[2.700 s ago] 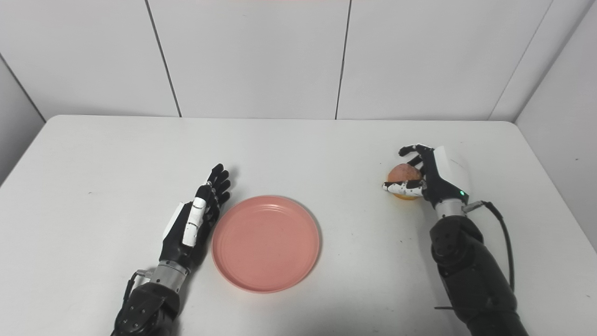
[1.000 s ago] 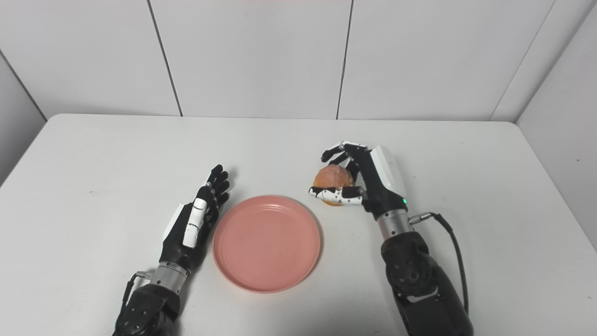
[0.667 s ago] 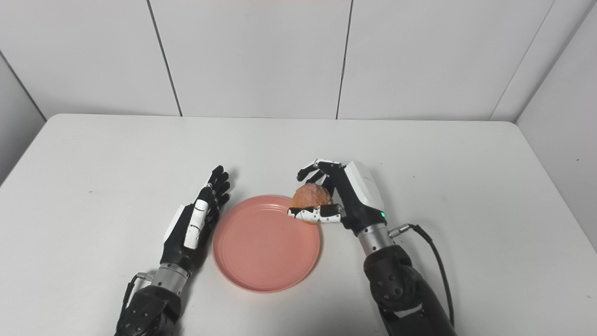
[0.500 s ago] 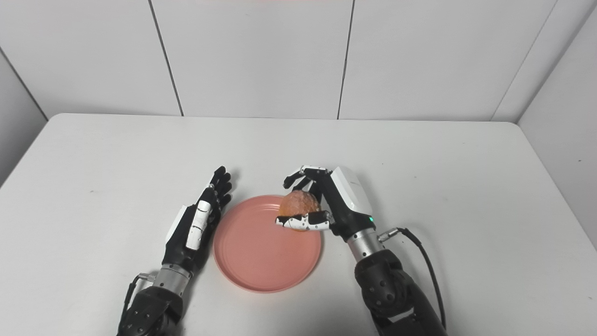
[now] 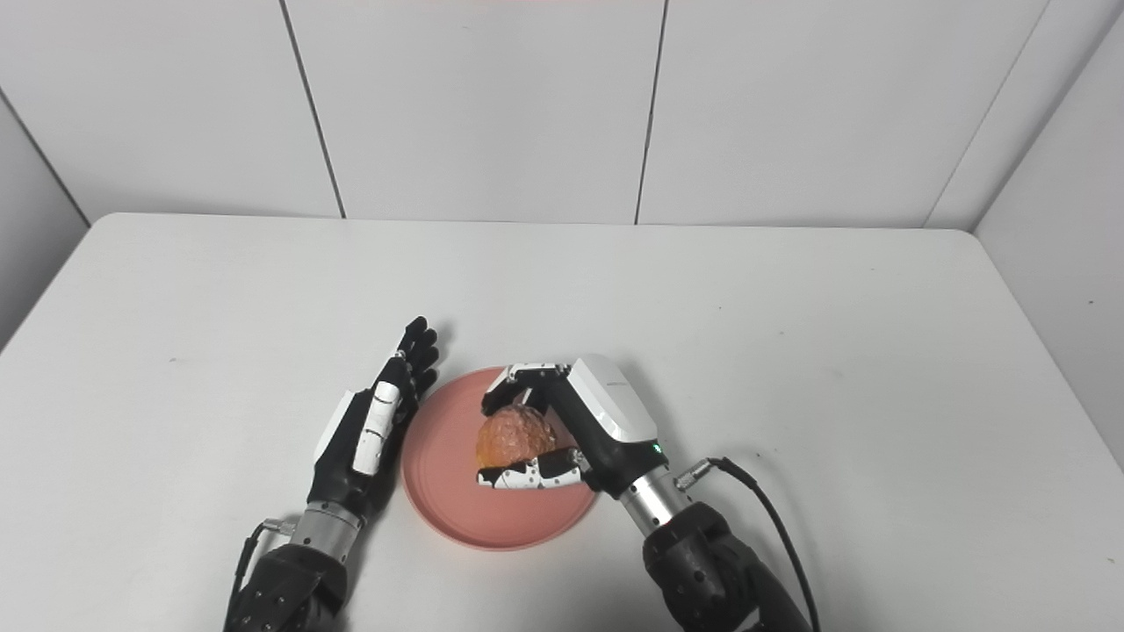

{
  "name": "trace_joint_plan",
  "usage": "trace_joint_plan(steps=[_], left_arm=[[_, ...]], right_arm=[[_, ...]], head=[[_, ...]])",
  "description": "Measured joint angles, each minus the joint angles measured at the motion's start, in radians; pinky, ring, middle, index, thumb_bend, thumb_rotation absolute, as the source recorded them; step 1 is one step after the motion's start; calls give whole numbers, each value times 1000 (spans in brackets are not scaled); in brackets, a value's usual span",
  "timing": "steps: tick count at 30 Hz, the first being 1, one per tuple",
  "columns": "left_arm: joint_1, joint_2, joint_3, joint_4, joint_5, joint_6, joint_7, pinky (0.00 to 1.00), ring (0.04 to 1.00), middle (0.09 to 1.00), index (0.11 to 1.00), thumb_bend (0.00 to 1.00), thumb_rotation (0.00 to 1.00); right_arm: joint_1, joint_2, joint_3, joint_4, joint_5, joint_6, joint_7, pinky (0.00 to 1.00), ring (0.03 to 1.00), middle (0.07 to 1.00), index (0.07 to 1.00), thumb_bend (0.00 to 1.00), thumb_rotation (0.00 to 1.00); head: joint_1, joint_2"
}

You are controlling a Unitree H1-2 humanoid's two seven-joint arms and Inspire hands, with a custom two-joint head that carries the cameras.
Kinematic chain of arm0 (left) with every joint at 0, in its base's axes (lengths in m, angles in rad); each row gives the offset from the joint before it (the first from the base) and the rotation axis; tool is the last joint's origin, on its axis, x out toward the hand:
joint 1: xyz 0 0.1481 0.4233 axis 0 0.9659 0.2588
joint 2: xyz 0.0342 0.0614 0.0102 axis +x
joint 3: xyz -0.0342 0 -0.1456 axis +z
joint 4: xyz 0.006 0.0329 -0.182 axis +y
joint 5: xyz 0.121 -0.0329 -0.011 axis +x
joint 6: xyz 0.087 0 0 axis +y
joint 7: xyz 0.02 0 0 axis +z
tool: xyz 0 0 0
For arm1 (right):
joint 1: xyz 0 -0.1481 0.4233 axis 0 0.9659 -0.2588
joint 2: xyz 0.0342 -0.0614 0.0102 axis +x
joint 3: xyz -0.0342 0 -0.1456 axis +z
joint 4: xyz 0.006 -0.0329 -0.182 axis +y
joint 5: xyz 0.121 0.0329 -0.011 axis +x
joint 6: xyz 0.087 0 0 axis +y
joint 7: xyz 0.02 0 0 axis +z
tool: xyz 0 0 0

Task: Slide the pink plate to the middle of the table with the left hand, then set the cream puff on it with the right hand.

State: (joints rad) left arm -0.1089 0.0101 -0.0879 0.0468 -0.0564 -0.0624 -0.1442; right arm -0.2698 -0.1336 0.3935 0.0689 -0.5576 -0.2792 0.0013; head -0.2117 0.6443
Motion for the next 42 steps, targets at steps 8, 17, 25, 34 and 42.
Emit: trace_joint_plan(steps=[8, 17, 25, 34, 42], left_arm=[[7, -4, -8, -7, 12, 0, 4, 1000, 1000, 1000, 1000, 634, 1000], [10, -15, -8, -11, 21, 0, 11, 1000, 1000, 1000, 1000, 609, 1000], [16, -19, -8, -20, 21, 3, 11, 1000, 1000, 1000, 1000, 614, 1000], [22, -25, -8, -25, 21, 6, 12, 1000, 1000, 1000, 1000, 616, 1000], [28, -28, -9, -30, 21, 6, 18, 1000, 1000, 1000, 1000, 611, 1000]], right_arm=[[2, -8, 8, 1, -42, -61, -12, 446, 508, 503, 476, 517, 0], [4, -16, 8, 1, -123, -69, -31, 466, 580, 515, 479, 515, 0], [6, -27, 4, -8, -140, -79, -36, 583, 699, 742, 497, 496, 111], [16, -40, 2, -35, -131, -42, 62, 645, 772, 825, 499, 494, 132], [21, -53, 0, -78, -128, 7, 146, 737, 846, 889, 825, 476, 138]], head=[[15, 6], [23, 3], [25, 3], [40, 2], [55, -3]])
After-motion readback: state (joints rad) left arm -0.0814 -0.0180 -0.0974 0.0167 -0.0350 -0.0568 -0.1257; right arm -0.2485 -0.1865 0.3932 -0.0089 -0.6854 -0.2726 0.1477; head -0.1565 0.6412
